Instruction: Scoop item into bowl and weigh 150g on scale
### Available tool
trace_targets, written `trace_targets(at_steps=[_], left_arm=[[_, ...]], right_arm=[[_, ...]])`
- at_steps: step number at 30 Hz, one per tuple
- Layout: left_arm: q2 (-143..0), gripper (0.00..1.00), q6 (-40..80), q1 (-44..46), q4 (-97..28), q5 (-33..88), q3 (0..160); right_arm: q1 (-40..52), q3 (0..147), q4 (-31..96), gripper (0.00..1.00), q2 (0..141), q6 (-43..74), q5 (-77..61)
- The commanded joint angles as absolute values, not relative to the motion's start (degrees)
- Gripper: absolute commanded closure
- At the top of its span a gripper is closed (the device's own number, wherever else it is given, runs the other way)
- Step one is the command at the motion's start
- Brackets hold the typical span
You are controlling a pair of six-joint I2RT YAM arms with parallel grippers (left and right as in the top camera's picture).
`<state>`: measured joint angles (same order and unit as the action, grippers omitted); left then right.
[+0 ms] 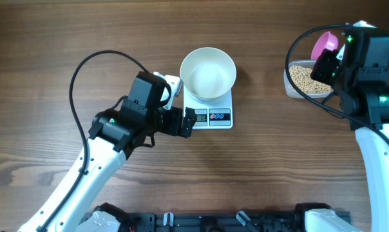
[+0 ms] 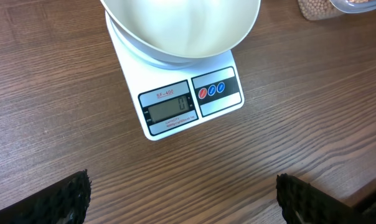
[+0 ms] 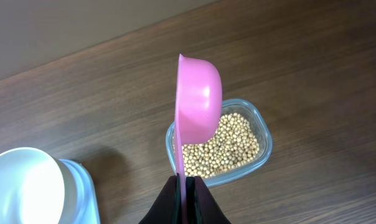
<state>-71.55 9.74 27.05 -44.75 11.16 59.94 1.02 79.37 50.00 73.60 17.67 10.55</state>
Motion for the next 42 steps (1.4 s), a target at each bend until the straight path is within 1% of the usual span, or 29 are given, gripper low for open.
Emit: trace_targets(at_steps=[1,8,12,18,23,26,33,38,40,42], left_arm=[[-71.0,0.00,8.8,27.2,-44.6,11.5,60.0],[-71.0,0.00,8.8,27.2,-44.6,11.5,60.0],[-71.0,0.00,8.8,27.2,-44.6,11.5,60.0],[-71.0,0.00,8.8,27.2,-44.6,11.5,60.0],[-71.0,0.00,8.8,27.2,-44.6,11.5,60.0],[-71.0,0.00,8.8,27.2,-44.6,11.5,60.0],[-71.0,0.00,8.8,27.2,-44.6,11.5,60.0],[-71.0,0.00,8.8,27.2,-44.6,11.5,60.0],[-71.0,0.00,8.8,27.2,-44.6,11.5,60.0],[-71.0,0.00,8.8,27.2,-44.6,11.5,60.0]], right_arm=[[0.9,80.2,49.5,0.95,73.0,16.5,12.1],[0.9,80.2,49.8,0.96,73.0,14.9,12.2],[0.9,80.2,49.8,0.96,73.0,8.7,12.2],[0.6,80.2,52.8,0.96,73.2,5.4,12.2],[-1.7,80.2,52.9,0.96,75.5,-2.2,12.2],[-3.2,80.2,53.0,0.96,78.3,-2.5,10.9],[-3.4,80.2,54.7,0.96,83.1,-3.1,6.5],[-3.4,80.2,55.3,0.96,85.8,-2.6,12.5],[-3.4,80.2,55.0,0.96,86.9,-0.6,15.3],[-3.4,80.2,54.7,0.96,88.0,0.1,15.6]])
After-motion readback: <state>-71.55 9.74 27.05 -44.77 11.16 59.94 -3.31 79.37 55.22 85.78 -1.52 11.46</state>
